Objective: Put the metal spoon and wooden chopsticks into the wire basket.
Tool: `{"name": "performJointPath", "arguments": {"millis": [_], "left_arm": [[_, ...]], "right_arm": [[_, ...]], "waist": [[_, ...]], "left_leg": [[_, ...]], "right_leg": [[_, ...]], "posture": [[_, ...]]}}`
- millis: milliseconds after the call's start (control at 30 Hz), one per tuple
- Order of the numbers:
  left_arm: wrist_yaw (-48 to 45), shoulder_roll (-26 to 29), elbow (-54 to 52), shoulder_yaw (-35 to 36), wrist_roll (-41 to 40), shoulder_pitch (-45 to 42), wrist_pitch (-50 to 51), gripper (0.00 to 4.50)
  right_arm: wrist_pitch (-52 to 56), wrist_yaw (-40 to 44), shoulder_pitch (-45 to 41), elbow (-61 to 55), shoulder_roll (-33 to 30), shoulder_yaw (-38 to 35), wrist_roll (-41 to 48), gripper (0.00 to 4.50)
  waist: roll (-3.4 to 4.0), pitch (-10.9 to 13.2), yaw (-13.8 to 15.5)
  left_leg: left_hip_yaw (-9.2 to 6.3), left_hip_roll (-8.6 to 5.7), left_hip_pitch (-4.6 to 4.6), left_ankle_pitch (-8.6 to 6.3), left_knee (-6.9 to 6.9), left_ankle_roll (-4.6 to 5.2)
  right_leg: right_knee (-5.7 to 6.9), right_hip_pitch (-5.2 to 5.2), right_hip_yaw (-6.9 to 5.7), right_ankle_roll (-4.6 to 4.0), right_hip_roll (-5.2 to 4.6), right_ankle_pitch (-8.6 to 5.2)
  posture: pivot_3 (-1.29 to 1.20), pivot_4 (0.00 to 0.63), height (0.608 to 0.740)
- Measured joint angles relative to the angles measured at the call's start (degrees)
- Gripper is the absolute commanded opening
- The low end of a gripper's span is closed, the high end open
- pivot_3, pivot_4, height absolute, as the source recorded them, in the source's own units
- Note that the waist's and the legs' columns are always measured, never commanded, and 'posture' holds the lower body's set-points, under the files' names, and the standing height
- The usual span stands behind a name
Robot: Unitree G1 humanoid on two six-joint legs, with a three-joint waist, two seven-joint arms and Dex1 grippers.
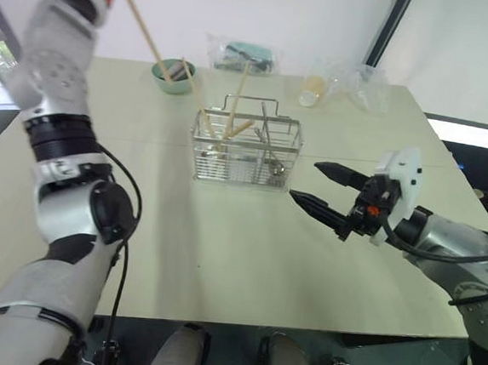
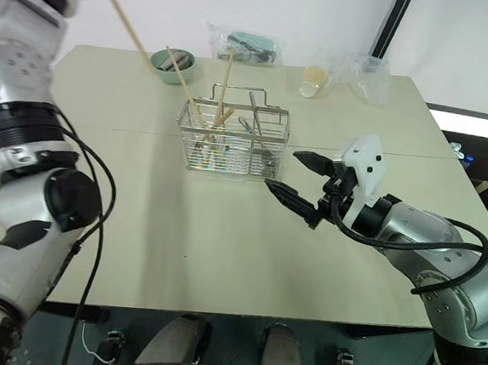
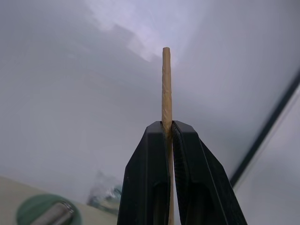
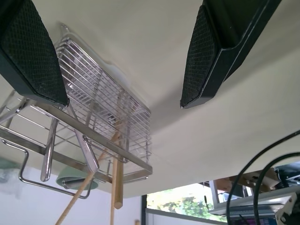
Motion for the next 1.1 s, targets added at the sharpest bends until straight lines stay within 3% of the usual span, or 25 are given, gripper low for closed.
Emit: {"name": "performJointPath", "arguments": {"millis": [500,600,800,833,1000,1100], "left_arm": [[-8.6,-4.7,-7.8,-15.3,5.7,12.3,-5.5,0.03],[-9.7,-5.7,-8.9,-17.3,6.3,14.7,-5.4,1.08],[-9.7,-6.8,-12.7,-17.8,6.2,16.1,-4.9,4.22],[-9.7,-6.8,-13.1,-17.8,6.1,16.3,-4.7,4.41],[-10.0,-5.5,-15.0,-17.6,5.1,16.7,-2.8,4.41],[-14.7,1.2,-16.9,-18.0,4.9,17.7,-0.1,4.41]], "right_arm": [[0.0,-3.2,0.6,-0.5,0.3,-1.7,1.5,3.92],[0.0,-3.5,0.6,-0.5,0.3,-1.8,1.6,3.92],[0.0,-4.1,0.6,-0.5,0.3,-1.9,1.6,3.92],[0.0,-4.1,0.6,-0.5,0.3,-1.9,1.6,3.92],[0.0,-3.8,0.5,-0.3,0.3,-1.9,1.5,3.92],[-0.6,-2.2,-0.1,0.8,-0.5,-1.7,0.1,3.92]], "waist": [[0.03,0.0,0.2],[0.03,0.0,0.2],[0.04,0.0,0.1],[0.04,0.0,0.1],[0.04,0.0,0.2],[0.12,0.0,-0.4]], "left_leg": [[0.03,-0.01,-0.13,0.0,0.02,0.0],[0.03,-0.01,-0.14,0.0,0.03,0.0],[0.03,0.0,-0.13,0.0,0.01,0.01],[0.03,0.0,-0.13,0.0,0.01,0.01],[0.03,0.0,-0.12,0.0,0.02,0.01],[0.07,0.02,-0.08,0.0,-0.02,0.01]], "right_leg": [[-0.03,-0.08,0.02,-0.06,-0.01,0.03],[-0.03,-0.08,0.02,-0.07,-0.01,0.04],[-0.03,-0.1,0.02,-0.07,0.0,0.04],[-0.03,-0.1,0.02,-0.07,0.0,0.04],[-0.02,-0.09,0.02,-0.07,0.01,0.04],[-0.01,-0.12,0.02,-0.07,0.04,0.04]], "posture": [[0.0,0.15,0.643],[0.0,0.15,0.643],[0.0,0.15,0.643],[0.0,0.15,0.643],[0.0,0.15,0.643],[0.0,0.15,0.643]]}}
